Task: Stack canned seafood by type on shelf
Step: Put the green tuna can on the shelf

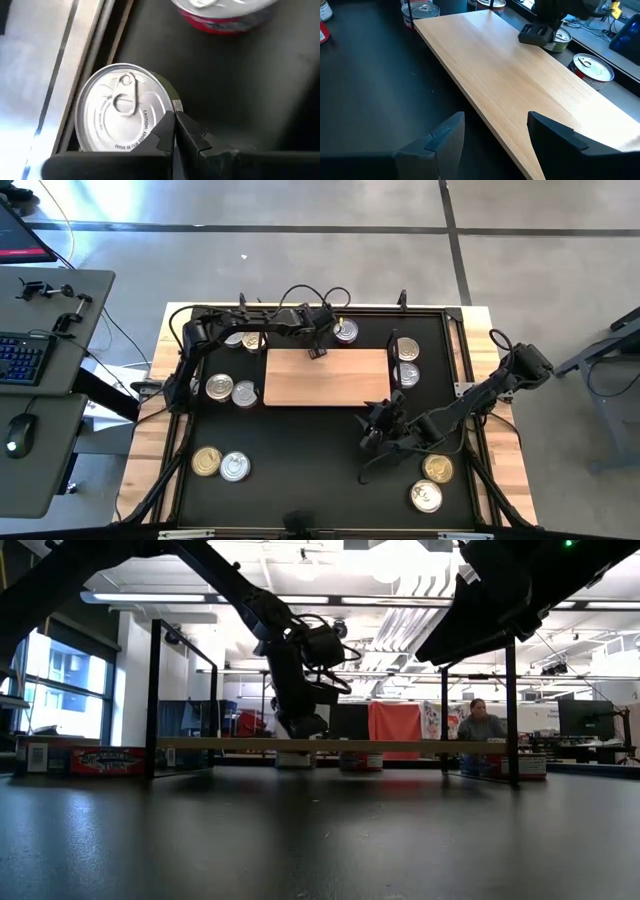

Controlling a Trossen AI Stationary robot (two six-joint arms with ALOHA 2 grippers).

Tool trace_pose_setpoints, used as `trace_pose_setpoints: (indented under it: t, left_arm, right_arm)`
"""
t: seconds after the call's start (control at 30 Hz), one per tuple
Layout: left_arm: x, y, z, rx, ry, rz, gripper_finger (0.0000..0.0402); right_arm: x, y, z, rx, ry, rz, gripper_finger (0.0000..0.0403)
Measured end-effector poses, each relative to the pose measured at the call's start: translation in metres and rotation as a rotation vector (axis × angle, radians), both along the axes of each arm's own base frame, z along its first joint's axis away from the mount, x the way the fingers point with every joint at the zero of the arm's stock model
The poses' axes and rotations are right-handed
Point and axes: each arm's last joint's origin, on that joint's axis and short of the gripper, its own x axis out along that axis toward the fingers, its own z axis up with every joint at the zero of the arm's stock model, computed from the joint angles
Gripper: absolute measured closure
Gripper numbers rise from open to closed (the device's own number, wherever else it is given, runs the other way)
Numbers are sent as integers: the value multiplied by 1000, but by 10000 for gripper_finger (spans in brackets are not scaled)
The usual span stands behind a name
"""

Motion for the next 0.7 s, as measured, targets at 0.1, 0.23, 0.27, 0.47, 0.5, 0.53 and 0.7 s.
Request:
trace_pose_setpoints:
  t: [0.1,0.23,0.27,0.47,0.5,0.53,0.7]
  left_arm:
    - [-1,-14,9,-32,10,-19,401]
    - [-2,-28,29,-38,-19,-52,402]
    - [-2,-30,34,-32,-31,-56,402]
    - [-4,-28,42,-15,-51,-47,401]
    - [-5,-27,43,-13,-51,-43,401]
    - [-6,-25,42,-13,-50,-38,401]
    - [-7,-22,42,-7,-49,-29,401]
  right_arm:
    - [0,0,0,-3,0,4,192]
    - [1,1,1,-6,-2,10,192]
    - [1,1,1,-7,-1,11,192]
    - [1,1,1,-9,0,14,192]
    - [1,1,1,-8,1,14,192]
    - [1,1,1,-9,1,15,192]
    - [1,1,1,-13,4,18,192]
